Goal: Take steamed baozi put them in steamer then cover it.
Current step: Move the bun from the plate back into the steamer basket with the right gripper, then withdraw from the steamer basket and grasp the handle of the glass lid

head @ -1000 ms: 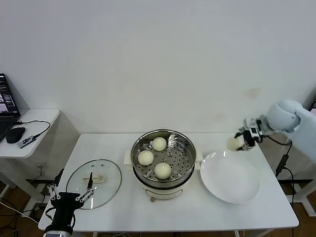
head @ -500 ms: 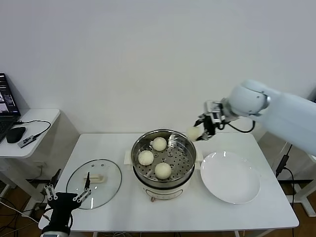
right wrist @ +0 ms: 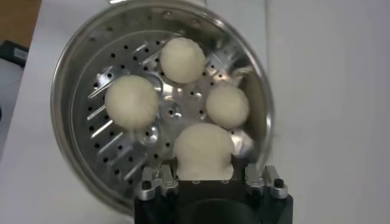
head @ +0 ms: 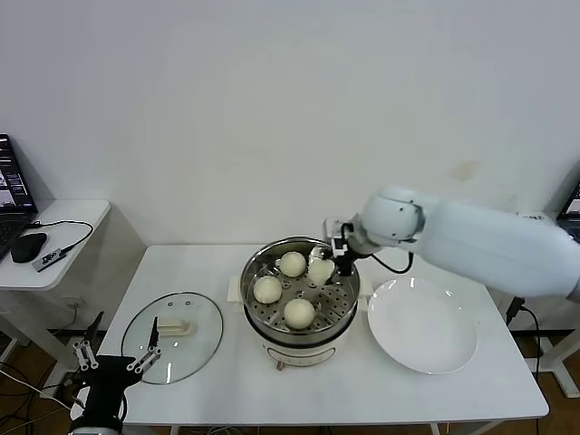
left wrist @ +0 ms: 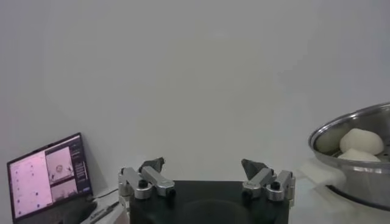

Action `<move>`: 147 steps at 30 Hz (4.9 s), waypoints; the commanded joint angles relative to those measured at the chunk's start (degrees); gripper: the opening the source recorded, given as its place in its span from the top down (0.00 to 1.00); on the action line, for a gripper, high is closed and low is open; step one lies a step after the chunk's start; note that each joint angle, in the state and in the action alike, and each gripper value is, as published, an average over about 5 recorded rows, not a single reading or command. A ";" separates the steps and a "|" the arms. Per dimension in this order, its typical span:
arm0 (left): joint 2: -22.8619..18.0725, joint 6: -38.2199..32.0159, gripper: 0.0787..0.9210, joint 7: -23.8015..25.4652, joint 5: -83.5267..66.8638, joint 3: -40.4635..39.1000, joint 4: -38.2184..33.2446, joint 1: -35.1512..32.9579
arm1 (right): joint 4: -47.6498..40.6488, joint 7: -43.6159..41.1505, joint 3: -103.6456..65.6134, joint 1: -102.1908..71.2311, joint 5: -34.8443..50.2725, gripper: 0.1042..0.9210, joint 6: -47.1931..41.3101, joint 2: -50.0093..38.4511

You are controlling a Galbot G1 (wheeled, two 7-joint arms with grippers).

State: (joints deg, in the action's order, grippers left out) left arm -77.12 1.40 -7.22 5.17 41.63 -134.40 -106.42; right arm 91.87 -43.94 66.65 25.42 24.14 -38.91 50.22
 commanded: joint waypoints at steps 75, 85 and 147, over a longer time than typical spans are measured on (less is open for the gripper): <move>10.96 -14.48 0.12 -3.37 64.77 4.80 30.93 9.86 | 24.59 36.18 -120.34 -117.34 -9.80 0.12 45.59 28.71; 13.80 -14.00 0.12 -0.40 70.29 0.72 36.99 15.58 | 25.19 38.51 -122.56 -118.91 -12.39 0.12 45.86 31.59; 12.39 -12.34 0.41 -1.93 60.18 -10.00 57.57 37.89 | 23.03 40.79 -123.36 -121.71 -17.84 0.12 48.81 37.18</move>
State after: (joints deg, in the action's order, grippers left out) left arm -64.40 -10.98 -7.66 65.90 31.54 -78.41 -68.75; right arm 115.04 -3.13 -56.77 -96.28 6.39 9.93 87.42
